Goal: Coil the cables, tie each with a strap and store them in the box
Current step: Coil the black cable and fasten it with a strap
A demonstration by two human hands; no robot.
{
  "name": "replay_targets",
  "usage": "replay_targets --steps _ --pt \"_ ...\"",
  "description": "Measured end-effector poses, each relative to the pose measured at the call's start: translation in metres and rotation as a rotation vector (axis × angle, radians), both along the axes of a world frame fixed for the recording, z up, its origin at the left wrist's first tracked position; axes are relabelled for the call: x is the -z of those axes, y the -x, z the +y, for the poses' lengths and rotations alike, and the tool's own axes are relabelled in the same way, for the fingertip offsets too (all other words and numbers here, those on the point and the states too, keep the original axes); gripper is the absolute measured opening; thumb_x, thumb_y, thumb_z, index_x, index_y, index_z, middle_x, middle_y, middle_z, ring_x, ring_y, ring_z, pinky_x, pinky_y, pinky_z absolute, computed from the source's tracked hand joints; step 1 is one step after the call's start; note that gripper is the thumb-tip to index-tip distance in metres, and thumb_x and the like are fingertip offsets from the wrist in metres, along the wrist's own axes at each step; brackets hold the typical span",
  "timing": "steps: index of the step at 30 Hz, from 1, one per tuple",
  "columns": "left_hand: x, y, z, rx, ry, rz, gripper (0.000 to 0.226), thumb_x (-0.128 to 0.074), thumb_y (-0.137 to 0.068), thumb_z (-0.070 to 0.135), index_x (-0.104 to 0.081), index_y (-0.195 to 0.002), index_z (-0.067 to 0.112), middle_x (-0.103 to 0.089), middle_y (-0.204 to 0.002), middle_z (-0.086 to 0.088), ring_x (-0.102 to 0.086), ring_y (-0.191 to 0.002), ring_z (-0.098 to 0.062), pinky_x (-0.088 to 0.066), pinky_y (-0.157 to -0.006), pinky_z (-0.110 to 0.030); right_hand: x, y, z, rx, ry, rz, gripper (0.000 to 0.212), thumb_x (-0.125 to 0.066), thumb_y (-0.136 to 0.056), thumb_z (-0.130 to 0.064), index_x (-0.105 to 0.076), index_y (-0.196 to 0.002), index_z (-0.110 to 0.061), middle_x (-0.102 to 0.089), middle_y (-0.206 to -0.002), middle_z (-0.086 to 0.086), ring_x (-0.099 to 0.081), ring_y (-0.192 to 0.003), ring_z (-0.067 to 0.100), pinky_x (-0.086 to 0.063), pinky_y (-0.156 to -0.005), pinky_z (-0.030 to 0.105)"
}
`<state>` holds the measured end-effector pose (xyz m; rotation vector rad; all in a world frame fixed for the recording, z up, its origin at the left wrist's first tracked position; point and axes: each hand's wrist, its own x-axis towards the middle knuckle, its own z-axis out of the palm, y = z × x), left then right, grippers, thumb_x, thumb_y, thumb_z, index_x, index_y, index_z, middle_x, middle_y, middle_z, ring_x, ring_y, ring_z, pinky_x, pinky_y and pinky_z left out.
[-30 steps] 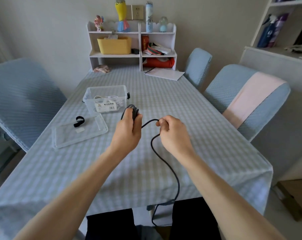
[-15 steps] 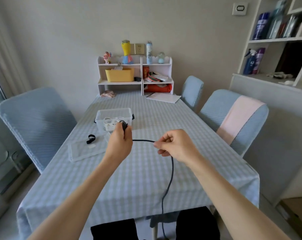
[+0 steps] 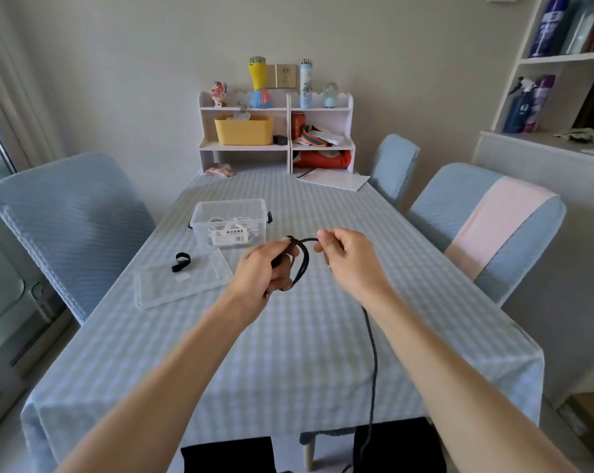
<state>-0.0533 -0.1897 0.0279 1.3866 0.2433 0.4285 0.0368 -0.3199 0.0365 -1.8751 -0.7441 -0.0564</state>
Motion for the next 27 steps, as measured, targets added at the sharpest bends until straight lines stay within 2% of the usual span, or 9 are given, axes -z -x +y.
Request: replay_targets --steps 3,7,13,16,19,22,24,25,27 --pt "0.006 -0.016 0.01 0.017 0.074 0.067 0.034 -0.043 -0.102 0.022 -0.052 -0.07 0.013 -0.017 -0.048 0.003 -0.01 -0.041 -0.013 -0.024 -0.053 -0.027 0.01 -0.022 0.002 -0.07 -0.021 0.063 0.031 -0.055 -0.101 -0.032 -0.065 -0.074 -0.018 -0.057 -0.052 -0.021 -0.046 -0.047 0.0 -0.037 -0.053 0.019" --pt "0.012 -0.032 0.029 0.039 0.18 0.132 0.033 -0.048 -0.099 0.028 -0.051 -0.071 0.011 -0.018 -0.048 0.004 -0.013 -0.039 -0.012 -0.033 -0.047 -0.024 0.021 -0.043 0.003 -0.165 0.006 0.167 0.011 -0.067 -0.092 -0.02 -0.071 -0.084 -0.014 -0.062 -0.062 -0.008 -0.052 -0.052 -0.002 -0.039 -0.054 0.017" --pt "0.02 -0.043 0.048 0.14 0.111 0.246 0.045 -0.048 -0.099 0.035 -0.046 -0.059 0.015 -0.018 -0.044 0.005 -0.013 -0.037 -0.012 -0.031 -0.048 -0.027 0.022 -0.067 0.023 -0.13 -0.107 0.036 0.008 -0.068 -0.093 -0.016 -0.073 -0.088 -0.012 -0.066 -0.069 -0.003 -0.054 -0.049 -0.002 -0.036 -0.052 0.008" --pt "0.016 -0.052 0.05 0.12 0.297 0.181 0.046 -0.047 -0.1 0.035 -0.039 -0.058 0.019 -0.017 -0.044 0.006 -0.013 -0.035 -0.009 -0.031 -0.046 -0.023 0.027 -0.086 0.043 -0.086 -0.14 0.069 0.016 -0.074 -0.088 -0.024 -0.072 -0.081 -0.01 -0.065 -0.065 -0.002 -0.052 -0.049 -0.001 -0.037 -0.053 0.011" --pt "0.014 -0.059 0.054 0.07 0.42 0.071 0.038 -0.046 -0.102 0.032 -0.045 -0.068 0.016 -0.019 -0.045 0.008 -0.018 -0.036 -0.007 -0.034 -0.051 -0.023 0.037 -0.096 0.057 -0.06 -0.11 0.156 0.024 -0.076 -0.086 -0.032 -0.07 -0.076 -0.011 -0.064 -0.062 -0.005 -0.049 -0.048 0.0 -0.038 -0.053 0.016" --pt "0.017 -0.061 0.061 0.055 0.395 0.029 0.031 -0.044 -0.104 0.029 -0.049 -0.078 0.013 -0.024 -0.047 0.008 -0.023 -0.037 -0.007 -0.041 -0.054 -0.023 0.036 -0.093 0.062 -0.14 -0.112 0.281 0.026 -0.07 -0.09 -0.035 -0.07 -0.081 -0.011 -0.066 -0.07 -0.004 -0.047 -0.048 0.003 -0.035 -0.049 0.017" --pt "0.021 -0.059 0.066 0.057 0.391 0.027 0.029 -0.043 -0.104 0.026 -0.05 -0.08 0.012 -0.026 -0.047 0.008 -0.024 -0.038 -0.007 -0.042 -0.054 -0.023 0.034 -0.088 0.066 -0.25 -0.014 0.343 0.026 -0.067 -0.091 -0.044 -0.072 -0.086 -0.019 -0.069 -0.079 -0.003 -0.046 -0.052 0.01 -0.033 -0.045 0.016" --pt "0.022 -0.058 0.066 0.063 0.387 0.023 0.029 -0.043 -0.104 0.025 -0.05 -0.08 0.012 -0.027 -0.047 0.008 -0.024 -0.037 -0.007 -0.042 -0.054 -0.023 0.034 -0.086 0.067 -0.3 0.045 0.351 0.026 -0.067 -0.09 -0.046 -0.072 -0.089 -0.021 -0.066 -0.077 0.001 -0.044 -0.053 0.012 -0.031 -0.044 0.018" --pt "0.024 -0.056 0.063 0.095 0.37 0.02 0.027 -0.045 -0.102 0.023 -0.052 -0.079 0.011 -0.027 -0.046 0.007 -0.024 -0.037 -0.008 -0.043 -0.054 -0.024 0.039 -0.084 0.07 -0.382 0.116 0.404 0.032 -0.07 -0.088 -0.04 -0.068 -0.09 -0.008 -0.048 -0.069 0.006 -0.036 -0.05 0.014 -0.026 -0.043 0.023"
